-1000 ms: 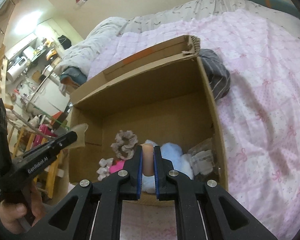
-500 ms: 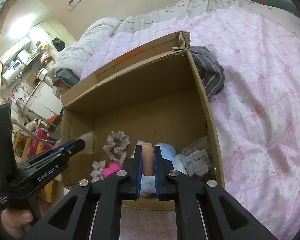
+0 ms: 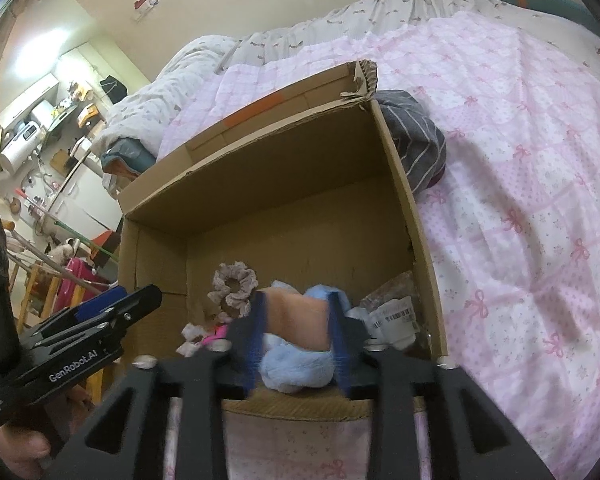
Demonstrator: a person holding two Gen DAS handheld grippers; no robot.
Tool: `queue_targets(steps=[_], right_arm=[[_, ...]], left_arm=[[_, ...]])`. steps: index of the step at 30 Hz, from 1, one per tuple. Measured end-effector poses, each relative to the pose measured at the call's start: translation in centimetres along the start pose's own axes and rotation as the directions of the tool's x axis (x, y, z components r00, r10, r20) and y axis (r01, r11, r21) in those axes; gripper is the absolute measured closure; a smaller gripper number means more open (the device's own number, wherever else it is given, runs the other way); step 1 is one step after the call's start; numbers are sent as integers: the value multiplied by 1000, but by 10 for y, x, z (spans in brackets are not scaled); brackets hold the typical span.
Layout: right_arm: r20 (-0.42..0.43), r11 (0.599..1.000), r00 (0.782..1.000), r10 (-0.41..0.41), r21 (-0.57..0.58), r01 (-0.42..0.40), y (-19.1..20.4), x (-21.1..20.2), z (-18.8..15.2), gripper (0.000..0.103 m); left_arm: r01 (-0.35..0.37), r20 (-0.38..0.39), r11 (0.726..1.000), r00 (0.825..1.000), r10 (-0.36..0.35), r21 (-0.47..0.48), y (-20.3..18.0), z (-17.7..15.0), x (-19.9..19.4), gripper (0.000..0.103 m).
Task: Organize soft objects
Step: 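Open the left tool to drop the sponge while the right tool releases the cylinder in the box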
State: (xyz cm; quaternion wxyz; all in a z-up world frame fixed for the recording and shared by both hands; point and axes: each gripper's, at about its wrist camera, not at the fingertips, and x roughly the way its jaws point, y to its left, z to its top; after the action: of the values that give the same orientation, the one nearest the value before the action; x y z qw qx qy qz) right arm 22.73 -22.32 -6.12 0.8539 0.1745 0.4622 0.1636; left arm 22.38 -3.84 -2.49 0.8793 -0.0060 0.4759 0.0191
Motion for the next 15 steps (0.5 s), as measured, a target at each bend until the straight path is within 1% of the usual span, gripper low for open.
queue_targets(steps=[1, 2, 3, 4, 5, 6, 7, 8, 9, 11, 13, 14, 15], right_arm=[[11, 1000, 1000, -3, -1, 3, 1, -2, 0, 33], [19, 1000, 1000, -8, -6, 8, 1, -4, 1, 30], [21, 1000, 1000, -8, -10, 8, 2, -4, 1, 24], [17, 1000, 1000, -7, -14, 8, 2, -5, 2, 21], [17, 1000, 1000, -8, -17, 8, 3, -6, 2, 20], [29, 1000, 1000, -3, -17, 4, 4, -9, 3, 17], [42, 1000, 999, 9, -14, -9, 4, -12, 3, 8], [53, 1000, 998, 23, -11, -23, 4, -15, 4, 2], [68, 999, 997, 31, -7, -31, 4, -20, 3, 0], [96, 999, 995, 33, -12, -32, 6, -29, 2, 0], [128, 1000, 992, 16, -29, -12, 9, -41, 0, 0], [145, 999, 989, 7, -37, -1, 12, -47, -2, 0], [162, 999, 987, 0, -45, 8, 14, -53, -4, 0]], left_arm=[[0, 3, 1000, 1000, 0, -3, 1, 0, -1, 45], [-5, 9, 1000, 1000, 5, -7, 3, 1, -3, 45], [-8, 13, 1000, 1000, 8, -9, 4, 1, -5, 45], [-11, 12, 1000, 1000, 11, -11, 5, 0, -7, 45], [-13, 13, 1000, 1000, 13, -16, 7, 0, -10, 45], [-7, 20, 1000, 1000, 7, -21, 9, 0, -13, 45], [-3, 29, 1000, 1000, 3, -23, 10, -1, -16, 45], [-1, 37, 1000, 999, 2, -22, 12, -1, -20, 45], [-3, 46, 1000, 999, 4, -22, 13, -1, -24, 45], [-8, 67, 1000, 998, 10, -28, 18, -2, -33, 45], [-1, 90, 1000, 996, 4, -32, 22, -5, -45, 45], [6, 102, 999, 995, -2, -35, 24, -6, -51, 42], [11, 115, 999, 993, -6, -41, 27, -8, -58, 36]])
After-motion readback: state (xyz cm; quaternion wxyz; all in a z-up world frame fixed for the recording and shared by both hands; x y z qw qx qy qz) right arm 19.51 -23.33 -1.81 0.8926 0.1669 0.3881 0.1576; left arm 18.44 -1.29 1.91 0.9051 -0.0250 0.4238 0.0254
